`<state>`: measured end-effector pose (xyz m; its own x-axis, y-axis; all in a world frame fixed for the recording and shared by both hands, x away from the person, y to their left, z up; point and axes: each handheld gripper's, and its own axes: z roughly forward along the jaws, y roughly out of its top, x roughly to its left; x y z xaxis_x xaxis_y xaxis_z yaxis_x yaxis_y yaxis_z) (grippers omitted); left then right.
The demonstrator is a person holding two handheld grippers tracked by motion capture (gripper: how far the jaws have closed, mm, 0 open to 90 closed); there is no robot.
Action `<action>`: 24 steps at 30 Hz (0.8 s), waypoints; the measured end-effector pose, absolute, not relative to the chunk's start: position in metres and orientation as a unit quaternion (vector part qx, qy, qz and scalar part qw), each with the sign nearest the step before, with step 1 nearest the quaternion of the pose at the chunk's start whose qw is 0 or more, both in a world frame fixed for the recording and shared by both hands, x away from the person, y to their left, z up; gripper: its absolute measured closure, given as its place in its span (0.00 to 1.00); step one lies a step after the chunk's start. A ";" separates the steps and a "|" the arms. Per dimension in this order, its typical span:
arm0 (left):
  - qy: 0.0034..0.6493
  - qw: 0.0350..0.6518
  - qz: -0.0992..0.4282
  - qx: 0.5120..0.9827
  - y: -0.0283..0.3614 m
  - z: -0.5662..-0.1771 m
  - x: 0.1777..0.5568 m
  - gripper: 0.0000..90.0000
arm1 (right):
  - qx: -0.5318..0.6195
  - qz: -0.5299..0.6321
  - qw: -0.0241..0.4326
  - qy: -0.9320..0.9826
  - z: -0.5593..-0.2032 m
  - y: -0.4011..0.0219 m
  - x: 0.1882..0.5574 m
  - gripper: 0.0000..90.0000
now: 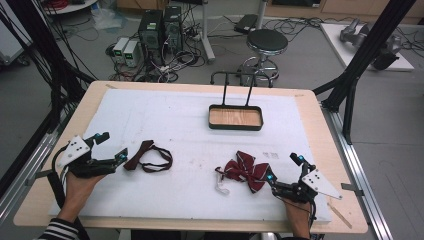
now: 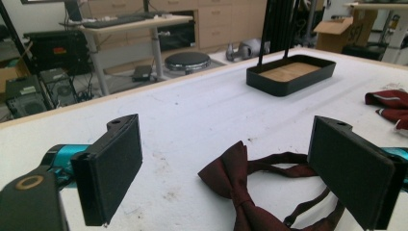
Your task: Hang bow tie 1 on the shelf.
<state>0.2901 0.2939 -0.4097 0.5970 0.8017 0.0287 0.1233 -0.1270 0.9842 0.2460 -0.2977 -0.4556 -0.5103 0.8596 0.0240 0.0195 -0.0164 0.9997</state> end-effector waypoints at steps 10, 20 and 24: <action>0.335 0.535 0.278 0.724 0.278 -0.391 0.304 0.14 | 0.359 0.616 0.341 0.612 -0.456 -0.298 0.246 0.01; 0.341 0.499 0.238 0.760 0.275 -0.385 0.315 0.14 | 0.358 0.617 0.342 0.612 -0.456 -0.298 0.246 0.01; 0.344 0.479 0.219 0.778 0.274 -0.383 0.320 0.14 | 0.359 0.617 0.341 0.612 -0.456 -0.298 0.246 0.01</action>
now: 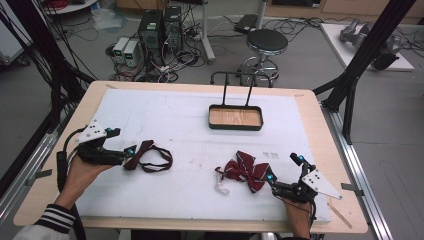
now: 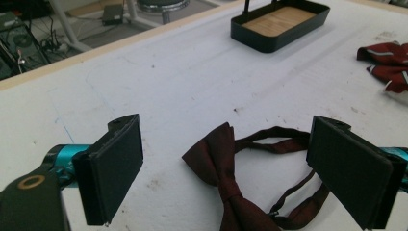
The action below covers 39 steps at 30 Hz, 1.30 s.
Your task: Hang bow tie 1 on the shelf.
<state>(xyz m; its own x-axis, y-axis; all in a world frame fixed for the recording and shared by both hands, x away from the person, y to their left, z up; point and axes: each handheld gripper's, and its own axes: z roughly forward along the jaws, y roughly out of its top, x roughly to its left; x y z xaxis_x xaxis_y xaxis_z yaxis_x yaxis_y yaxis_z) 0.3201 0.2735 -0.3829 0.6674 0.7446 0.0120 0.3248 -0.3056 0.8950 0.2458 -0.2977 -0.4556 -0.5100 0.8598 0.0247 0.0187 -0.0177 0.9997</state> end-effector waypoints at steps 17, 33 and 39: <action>0.369 0.412 0.171 0.816 0.264 -0.383 0.337 0.21 | 0.355 0.616 0.343 0.613 -0.456 -0.298 0.246 0.01; 0.403 0.334 0.118 0.844 0.256 -0.395 0.357 0.29 | 0.356 0.616 0.343 0.614 -0.456 -0.298 0.246 0.01; 0.418 0.313 0.104 0.846 0.252 -0.401 0.362 0.29 | 0.357 0.616 0.343 0.613 -0.456 -0.298 0.246 0.01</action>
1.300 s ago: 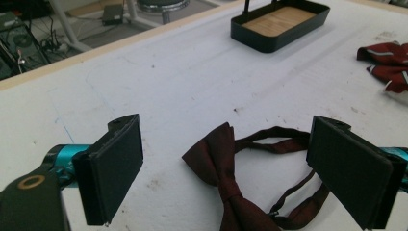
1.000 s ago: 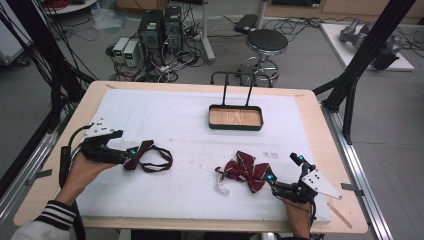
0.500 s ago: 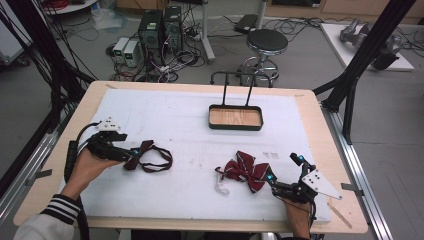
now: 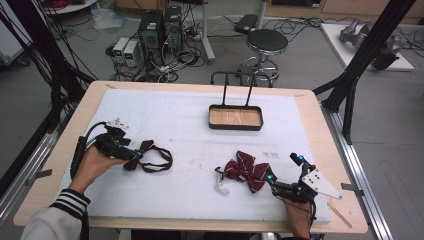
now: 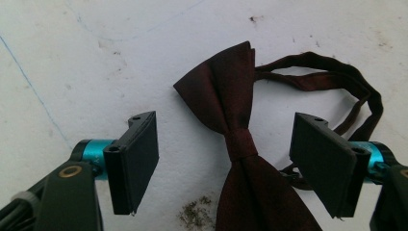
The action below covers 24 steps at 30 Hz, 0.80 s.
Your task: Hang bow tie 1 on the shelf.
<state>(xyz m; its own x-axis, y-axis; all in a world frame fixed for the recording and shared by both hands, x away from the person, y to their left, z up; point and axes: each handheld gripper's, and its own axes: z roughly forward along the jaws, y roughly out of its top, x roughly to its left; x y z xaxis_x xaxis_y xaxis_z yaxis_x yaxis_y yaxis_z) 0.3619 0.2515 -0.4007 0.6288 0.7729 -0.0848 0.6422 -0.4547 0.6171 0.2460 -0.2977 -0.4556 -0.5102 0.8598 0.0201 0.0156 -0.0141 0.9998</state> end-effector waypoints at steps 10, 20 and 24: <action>0.431 0.290 0.083 0.851 0.245 -0.405 0.367 0.34 | 0.355 0.615 0.344 0.614 -0.456 -0.298 0.246 0.01; 0.430 0.271 0.068 0.859 0.239 -0.408 0.370 0.41 | 0.356 0.615 0.344 0.614 -0.456 -0.298 0.246 0.01; 0.431 0.269 0.061 0.859 0.237 -0.409 0.371 0.45 | 0.357 0.615 0.343 0.613 -0.456 -0.298 0.246 0.01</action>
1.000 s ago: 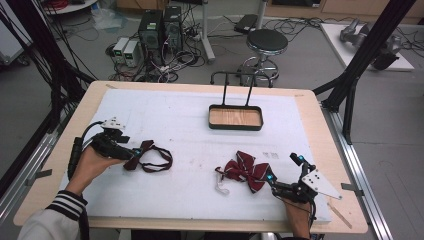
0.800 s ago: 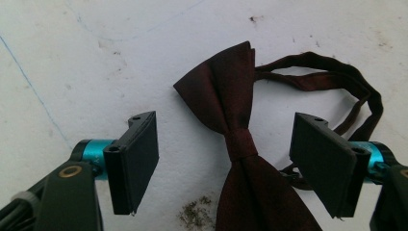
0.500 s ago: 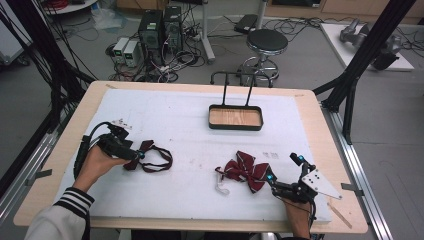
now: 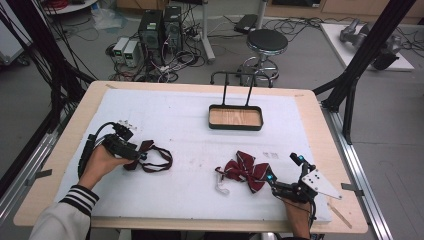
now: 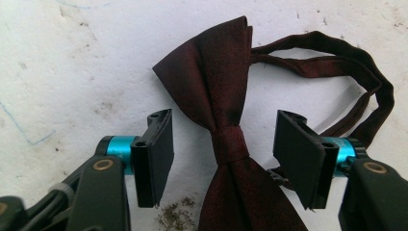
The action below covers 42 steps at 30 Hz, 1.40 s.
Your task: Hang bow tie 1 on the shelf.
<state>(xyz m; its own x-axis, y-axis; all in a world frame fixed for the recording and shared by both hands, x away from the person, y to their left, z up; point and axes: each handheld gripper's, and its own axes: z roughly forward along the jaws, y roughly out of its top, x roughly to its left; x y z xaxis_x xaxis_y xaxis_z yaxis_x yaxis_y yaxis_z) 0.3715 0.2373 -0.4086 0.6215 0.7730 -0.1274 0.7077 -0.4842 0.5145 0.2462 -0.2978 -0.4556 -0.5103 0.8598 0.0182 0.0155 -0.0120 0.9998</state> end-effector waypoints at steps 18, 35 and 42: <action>0.435 0.244 0.060 0.865 0.232 -0.410 0.374 0.63 | 0.357 0.616 0.343 0.613 -0.456 -0.298 0.246 0.01; 0.432 0.238 0.058 0.868 0.229 -0.411 0.373 0.77 | 0.357 0.616 0.343 0.613 -0.456 -0.298 0.246 0.01; 0.430 0.241 0.066 0.867 0.230 -0.410 0.371 0.82 | 0.357 0.615 0.343 0.614 -0.456 -0.298 0.246 0.01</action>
<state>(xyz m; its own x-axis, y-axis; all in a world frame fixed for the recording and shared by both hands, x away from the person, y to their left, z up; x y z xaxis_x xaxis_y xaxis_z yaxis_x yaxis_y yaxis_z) 0.3711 0.2298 -0.4099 0.6215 0.7780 -0.0924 0.7138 -0.5137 0.4760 0.2462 -0.2978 -0.4555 -0.5099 0.8601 0.0173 0.0155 -0.0110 0.9998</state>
